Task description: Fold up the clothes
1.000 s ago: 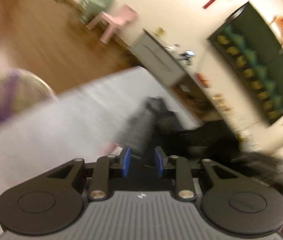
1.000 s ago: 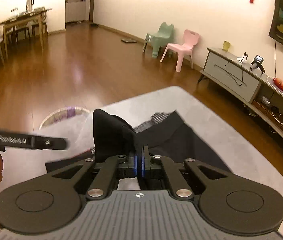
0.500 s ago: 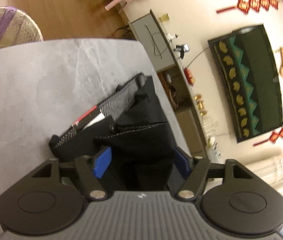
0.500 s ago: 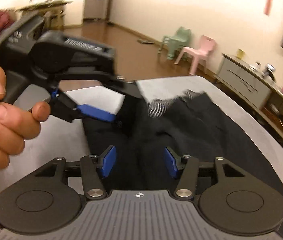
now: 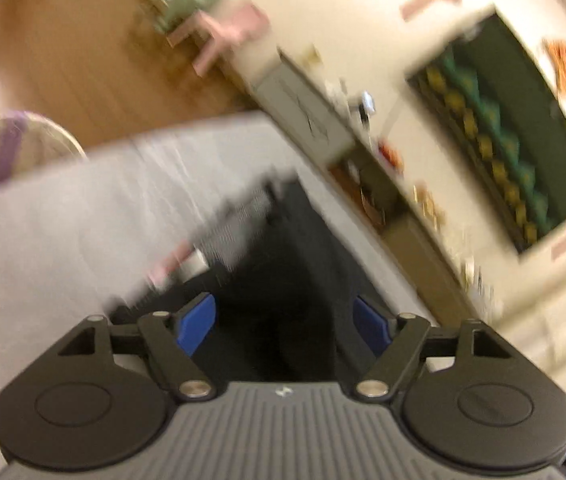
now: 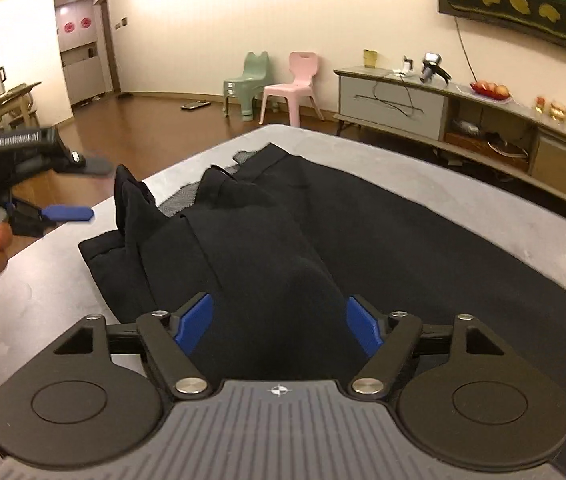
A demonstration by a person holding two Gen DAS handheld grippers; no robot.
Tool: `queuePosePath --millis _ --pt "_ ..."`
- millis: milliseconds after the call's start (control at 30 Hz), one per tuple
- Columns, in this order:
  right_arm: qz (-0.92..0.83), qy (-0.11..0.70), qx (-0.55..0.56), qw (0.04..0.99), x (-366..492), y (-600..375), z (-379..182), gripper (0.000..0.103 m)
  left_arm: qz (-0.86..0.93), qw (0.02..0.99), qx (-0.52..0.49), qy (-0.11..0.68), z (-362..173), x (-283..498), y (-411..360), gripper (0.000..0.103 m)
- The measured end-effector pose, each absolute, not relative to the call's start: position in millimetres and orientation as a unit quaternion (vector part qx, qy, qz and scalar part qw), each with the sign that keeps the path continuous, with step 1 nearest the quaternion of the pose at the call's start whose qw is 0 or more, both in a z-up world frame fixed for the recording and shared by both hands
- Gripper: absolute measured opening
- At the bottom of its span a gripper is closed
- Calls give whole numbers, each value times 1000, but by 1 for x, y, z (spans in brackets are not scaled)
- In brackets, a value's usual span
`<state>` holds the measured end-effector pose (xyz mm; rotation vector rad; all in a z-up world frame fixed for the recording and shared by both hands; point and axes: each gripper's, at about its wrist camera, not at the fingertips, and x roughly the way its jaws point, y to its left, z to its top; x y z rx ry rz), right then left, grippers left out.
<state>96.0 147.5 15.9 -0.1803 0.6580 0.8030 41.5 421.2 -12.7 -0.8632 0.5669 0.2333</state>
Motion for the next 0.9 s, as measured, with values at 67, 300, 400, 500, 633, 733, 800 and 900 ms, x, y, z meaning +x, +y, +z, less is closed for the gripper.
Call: queuePosePath --millis 67,300,400,500,633,733,800,900 --pt "373 326 -75 866 95 142 9 76 107 863 -393 299 -20 61 409 77" --pt "346 349 -76 868 78 112 -16 76 136 902 -296 285 -15 86 390 1" --pt "330 339 -80 877 73 85 -12 79 81 895 -389 201 -8 27 419 2" --pt "309 341 -70 885 73 50 -15 85 106 812 -504 274 -68 18 453 2" --pt "267 368 -46 889 81 6 -29 85 131 828 -467 280 -65 20 449 31" --pt "244 371 -12 896 83 -34 -25 85 152 837 -454 266 -56 21 442 60" --pt "220 374 27 900 88 -72 -21 85 156 846 -437 263 -51 23 440 44" --pt "143 381 85 909 98 -144 -18 85 161 859 -411 259 -43 26 436 6"
